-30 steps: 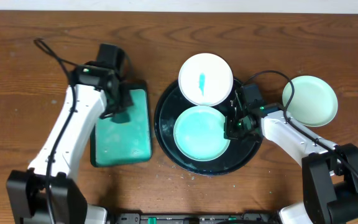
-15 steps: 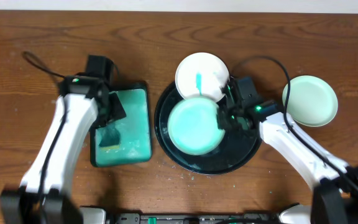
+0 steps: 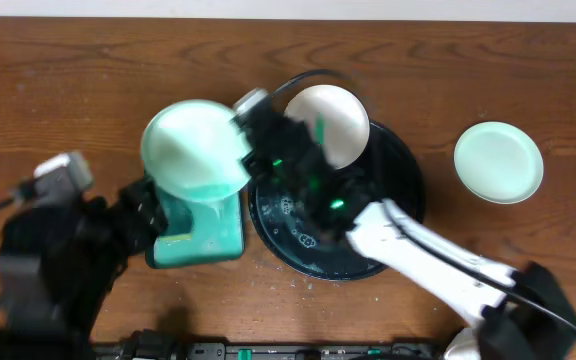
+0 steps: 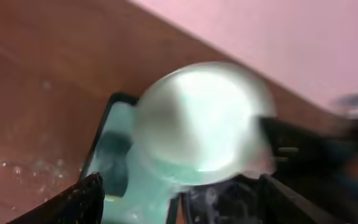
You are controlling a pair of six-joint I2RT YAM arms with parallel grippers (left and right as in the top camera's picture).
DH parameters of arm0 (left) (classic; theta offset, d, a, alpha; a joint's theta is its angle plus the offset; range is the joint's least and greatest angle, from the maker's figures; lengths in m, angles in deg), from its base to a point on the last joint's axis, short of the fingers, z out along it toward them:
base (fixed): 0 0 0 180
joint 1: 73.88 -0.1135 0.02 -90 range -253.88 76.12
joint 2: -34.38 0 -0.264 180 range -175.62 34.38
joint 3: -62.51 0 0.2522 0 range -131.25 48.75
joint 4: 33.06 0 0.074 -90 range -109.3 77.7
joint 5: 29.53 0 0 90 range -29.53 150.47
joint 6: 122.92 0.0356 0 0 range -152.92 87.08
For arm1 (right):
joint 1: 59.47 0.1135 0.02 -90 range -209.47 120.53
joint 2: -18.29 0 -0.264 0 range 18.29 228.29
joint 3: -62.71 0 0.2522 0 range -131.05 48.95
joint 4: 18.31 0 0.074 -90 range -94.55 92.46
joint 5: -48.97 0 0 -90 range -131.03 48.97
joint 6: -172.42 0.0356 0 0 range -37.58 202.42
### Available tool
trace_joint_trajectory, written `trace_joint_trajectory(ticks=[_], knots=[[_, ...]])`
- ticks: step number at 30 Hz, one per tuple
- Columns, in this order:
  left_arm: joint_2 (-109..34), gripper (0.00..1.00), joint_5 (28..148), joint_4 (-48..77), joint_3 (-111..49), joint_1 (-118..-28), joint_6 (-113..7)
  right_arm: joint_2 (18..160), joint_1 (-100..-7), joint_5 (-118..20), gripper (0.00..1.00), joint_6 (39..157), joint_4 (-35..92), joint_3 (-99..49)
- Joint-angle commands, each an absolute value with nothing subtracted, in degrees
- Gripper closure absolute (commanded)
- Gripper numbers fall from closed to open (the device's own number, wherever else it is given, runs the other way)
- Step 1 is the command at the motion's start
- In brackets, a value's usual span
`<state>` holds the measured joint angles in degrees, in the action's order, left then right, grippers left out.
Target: Clean dirty plates on tray and stack at the side
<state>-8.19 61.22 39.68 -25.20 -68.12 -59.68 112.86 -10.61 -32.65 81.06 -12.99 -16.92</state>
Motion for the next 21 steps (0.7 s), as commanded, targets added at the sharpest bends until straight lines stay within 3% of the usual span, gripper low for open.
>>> trace_joint_trajectory(ticks=[1, 9, 21], knots=[[-4.7, 0.22, 61.3, 39.8, -25.9, -68.4, -59.3, 114.9, -6.3, -23.0, 0.99, 71.2, -17.6, -17.1], [-2.6, 0.21, 61.3, 41.6, -25.7, -68.4, -59.3, 113.4, 4.3, -4.2, 0.99, 46.7, -34.1, -17.2], [-2.6, 0.21, 61.3, 41.8, -25.7, -68.3, -59.3, 113.1, 8.0, 1.2, 0.99, 33.7, -45.2, -17.2]])
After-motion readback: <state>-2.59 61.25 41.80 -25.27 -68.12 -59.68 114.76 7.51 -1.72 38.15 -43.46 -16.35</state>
